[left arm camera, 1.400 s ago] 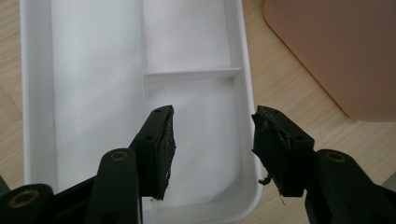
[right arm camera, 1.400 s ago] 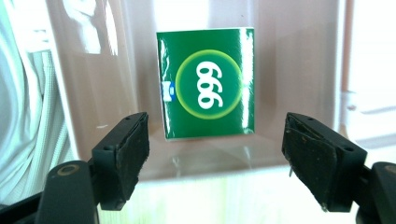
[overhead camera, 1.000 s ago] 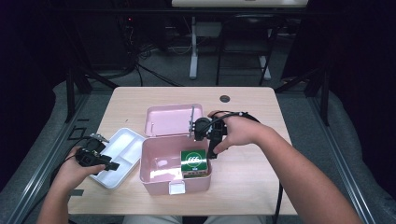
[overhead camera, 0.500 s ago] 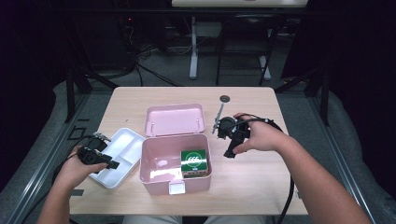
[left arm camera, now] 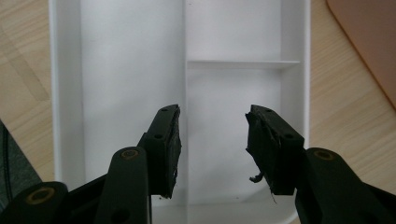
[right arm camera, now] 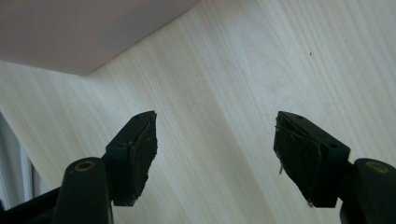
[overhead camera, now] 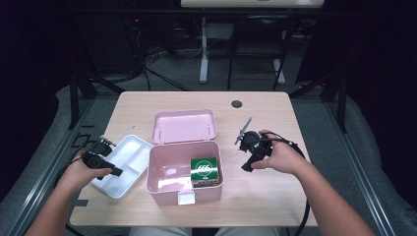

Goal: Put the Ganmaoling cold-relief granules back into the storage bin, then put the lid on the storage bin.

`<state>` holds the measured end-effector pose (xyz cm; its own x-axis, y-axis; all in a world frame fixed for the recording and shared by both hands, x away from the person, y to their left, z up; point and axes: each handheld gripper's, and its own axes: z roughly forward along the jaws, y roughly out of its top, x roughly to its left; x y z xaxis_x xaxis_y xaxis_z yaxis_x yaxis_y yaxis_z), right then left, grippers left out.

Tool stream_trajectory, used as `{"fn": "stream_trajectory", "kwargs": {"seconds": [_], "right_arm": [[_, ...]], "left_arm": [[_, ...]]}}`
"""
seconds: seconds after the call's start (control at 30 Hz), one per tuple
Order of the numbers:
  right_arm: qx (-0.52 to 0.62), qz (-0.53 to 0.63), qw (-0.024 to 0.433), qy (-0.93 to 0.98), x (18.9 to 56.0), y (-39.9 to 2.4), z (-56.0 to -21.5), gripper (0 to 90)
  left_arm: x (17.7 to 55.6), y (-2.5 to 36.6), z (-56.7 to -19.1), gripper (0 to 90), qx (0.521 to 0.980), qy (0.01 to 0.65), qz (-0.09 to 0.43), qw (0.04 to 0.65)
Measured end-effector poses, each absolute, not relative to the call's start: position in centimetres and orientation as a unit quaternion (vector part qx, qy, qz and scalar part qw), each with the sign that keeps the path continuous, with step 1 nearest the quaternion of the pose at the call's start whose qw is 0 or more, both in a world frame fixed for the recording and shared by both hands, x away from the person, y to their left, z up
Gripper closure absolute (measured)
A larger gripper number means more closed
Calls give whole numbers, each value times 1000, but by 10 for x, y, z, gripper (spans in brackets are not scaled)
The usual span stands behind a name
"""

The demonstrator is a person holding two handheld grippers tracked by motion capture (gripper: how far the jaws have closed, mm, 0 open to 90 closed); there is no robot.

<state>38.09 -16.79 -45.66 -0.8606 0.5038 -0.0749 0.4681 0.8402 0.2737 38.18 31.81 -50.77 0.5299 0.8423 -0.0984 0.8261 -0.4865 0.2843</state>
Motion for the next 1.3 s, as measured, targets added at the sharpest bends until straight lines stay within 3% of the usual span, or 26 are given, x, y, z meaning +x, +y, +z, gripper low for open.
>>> {"fn": "stream_trajectory", "kwargs": {"seconds": [0.2, 0.7, 1.3], "right_arm": [[299, 127, 84, 942, 380, -181, -477, 322], [373, 189, 115, 901, 368, -196, -496, 334], [425, 225, 130, 867, 361, -218, -504, 345]], "left_arm": [[387, 321, -507, 622, 865, 480, 18, 146], [401, 310, -517, 663, 879, 465, 22, 103], [422, 296, -532, 818, 883, 466, 14, 54]]}}
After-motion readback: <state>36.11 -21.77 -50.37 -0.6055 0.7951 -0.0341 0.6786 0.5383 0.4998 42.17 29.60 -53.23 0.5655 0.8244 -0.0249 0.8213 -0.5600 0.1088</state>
